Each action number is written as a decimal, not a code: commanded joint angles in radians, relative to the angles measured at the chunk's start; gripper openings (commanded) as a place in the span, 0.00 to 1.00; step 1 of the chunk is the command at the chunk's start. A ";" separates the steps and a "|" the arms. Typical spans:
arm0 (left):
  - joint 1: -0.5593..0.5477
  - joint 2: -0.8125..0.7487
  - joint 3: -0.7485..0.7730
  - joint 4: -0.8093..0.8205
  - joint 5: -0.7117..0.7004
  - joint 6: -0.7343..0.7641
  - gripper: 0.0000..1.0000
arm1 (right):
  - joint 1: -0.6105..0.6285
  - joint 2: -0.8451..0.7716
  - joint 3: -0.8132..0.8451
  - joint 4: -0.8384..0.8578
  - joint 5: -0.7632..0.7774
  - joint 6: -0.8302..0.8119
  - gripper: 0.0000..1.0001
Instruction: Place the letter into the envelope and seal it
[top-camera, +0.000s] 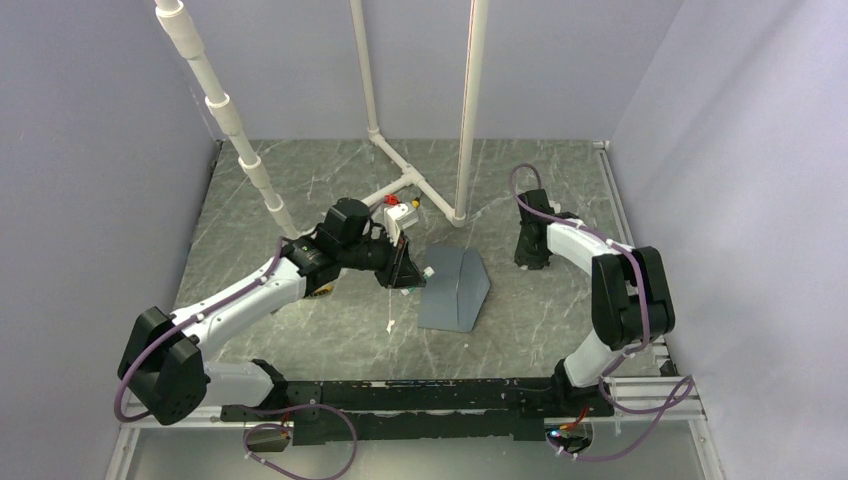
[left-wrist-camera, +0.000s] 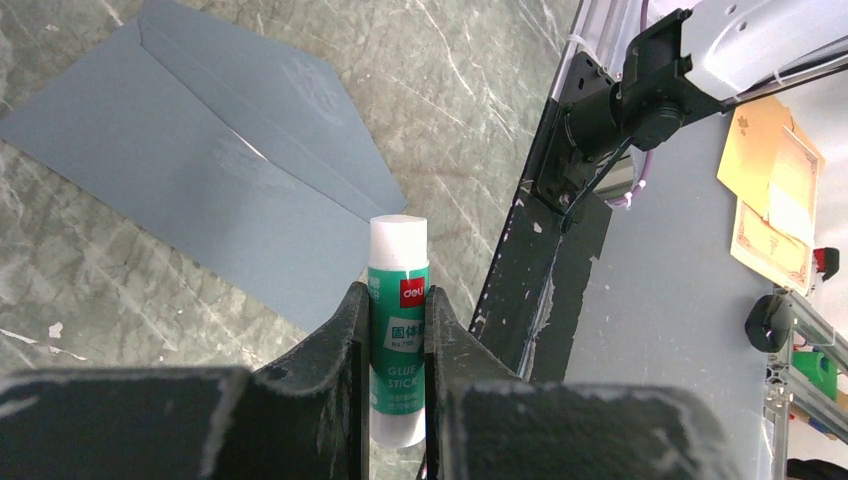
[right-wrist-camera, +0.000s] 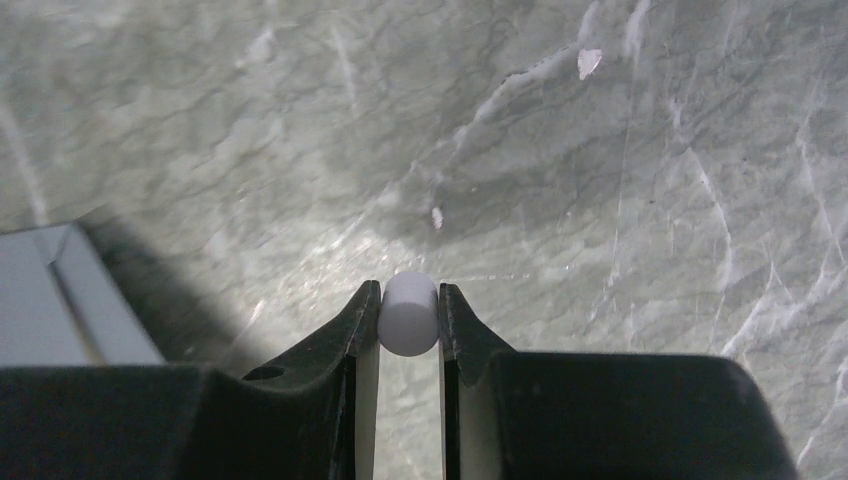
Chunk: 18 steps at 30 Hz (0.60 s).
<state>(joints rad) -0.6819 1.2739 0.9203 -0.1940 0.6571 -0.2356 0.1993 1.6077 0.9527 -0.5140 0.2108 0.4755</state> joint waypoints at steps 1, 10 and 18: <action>0.001 0.005 0.009 0.057 0.014 -0.021 0.03 | -0.011 0.049 0.032 0.066 0.056 0.012 0.00; 0.001 0.010 -0.002 0.074 -0.004 -0.027 0.02 | -0.015 0.067 0.006 0.081 0.040 0.013 0.16; 0.000 0.016 -0.002 0.064 -0.069 -0.028 0.02 | -0.015 0.060 0.001 0.075 0.016 0.023 0.41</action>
<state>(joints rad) -0.6823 1.2911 0.9192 -0.1608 0.6220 -0.2573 0.1886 1.6756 0.9535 -0.4507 0.2264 0.4877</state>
